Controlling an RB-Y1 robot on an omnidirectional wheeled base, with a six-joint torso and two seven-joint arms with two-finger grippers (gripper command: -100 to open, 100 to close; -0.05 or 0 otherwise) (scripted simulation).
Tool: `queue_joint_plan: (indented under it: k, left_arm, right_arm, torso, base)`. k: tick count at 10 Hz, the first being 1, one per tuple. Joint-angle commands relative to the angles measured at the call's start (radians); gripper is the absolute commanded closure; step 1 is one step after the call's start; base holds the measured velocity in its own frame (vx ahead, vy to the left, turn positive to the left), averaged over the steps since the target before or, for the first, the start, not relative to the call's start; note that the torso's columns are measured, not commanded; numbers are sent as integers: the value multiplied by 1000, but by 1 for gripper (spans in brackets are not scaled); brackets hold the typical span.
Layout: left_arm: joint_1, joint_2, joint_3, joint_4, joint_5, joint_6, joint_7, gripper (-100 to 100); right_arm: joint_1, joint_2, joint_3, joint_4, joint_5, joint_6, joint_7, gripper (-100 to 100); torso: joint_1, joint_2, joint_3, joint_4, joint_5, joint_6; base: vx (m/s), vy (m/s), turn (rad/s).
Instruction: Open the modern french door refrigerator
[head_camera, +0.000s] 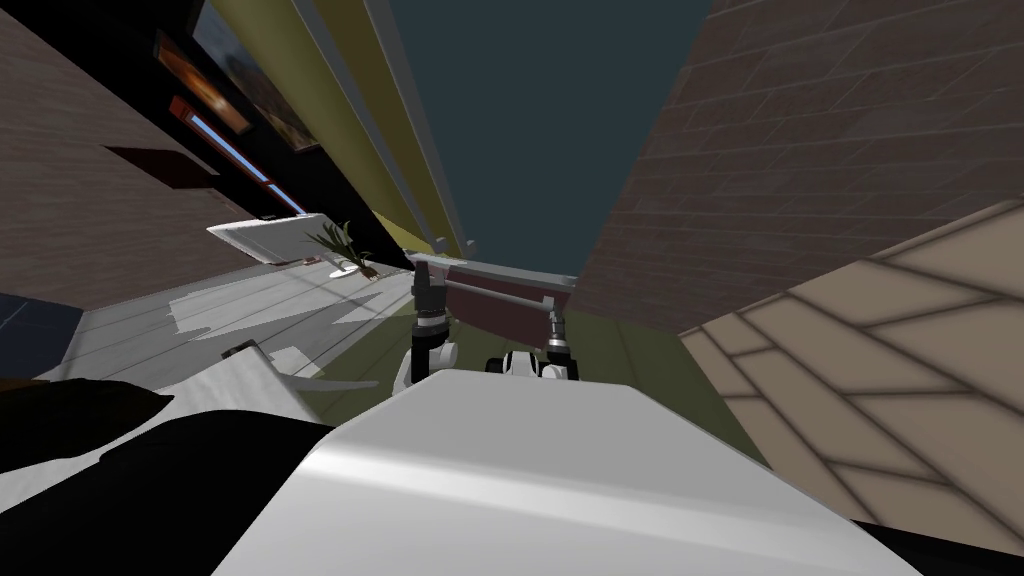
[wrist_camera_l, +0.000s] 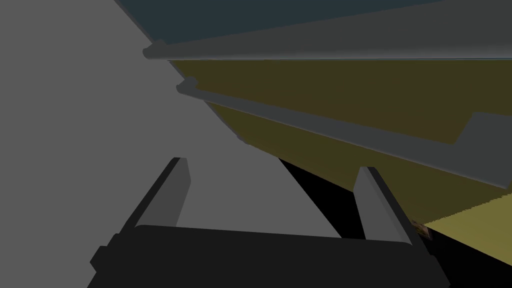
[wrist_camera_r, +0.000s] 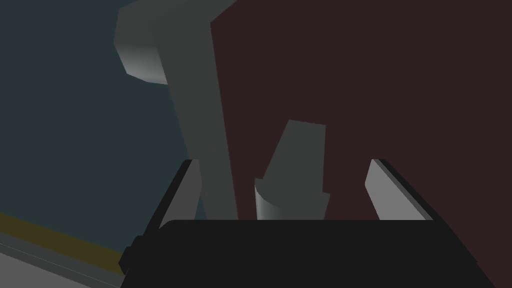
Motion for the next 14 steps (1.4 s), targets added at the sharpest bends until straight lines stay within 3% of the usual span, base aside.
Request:
queue_joint_plan:
  k: [1, 11, 13, 14]
  left_arm:
    - [0, 0, 0, 0, 0, 0, 0, 0]
    - [0, 0, 0, 0, 0, 0, 0, 0]
    - [0, 0, 0, 0, 0, 0, 0, 0]
    - [0, 0, 0, 0, 0, 0, 0, 0]
  right_arm:
    - [-10, 14, 12, 25, -17, -7, -81, -100]
    - [-36, 102, 54, 103, -71, -33, -347, -100]
    - [-37, 111, 56, 105, -73, -35, -378, -100]
    - [-37, 107, 55, 105, -72, -34, -364, -100]
  torso:
    - [0, 0, 0, 0, 0, 0]
    - [0, 0, 0, 0, 0, 0]
    - [0, 0, 0, 0, 0, 0]
    - [0, 0, 0, 0, 0, 0]
  base:
    - [12, -1, -37]
    - [9, -1, -38]
    - [3, 0, -4]
    - [0, 0, 0]
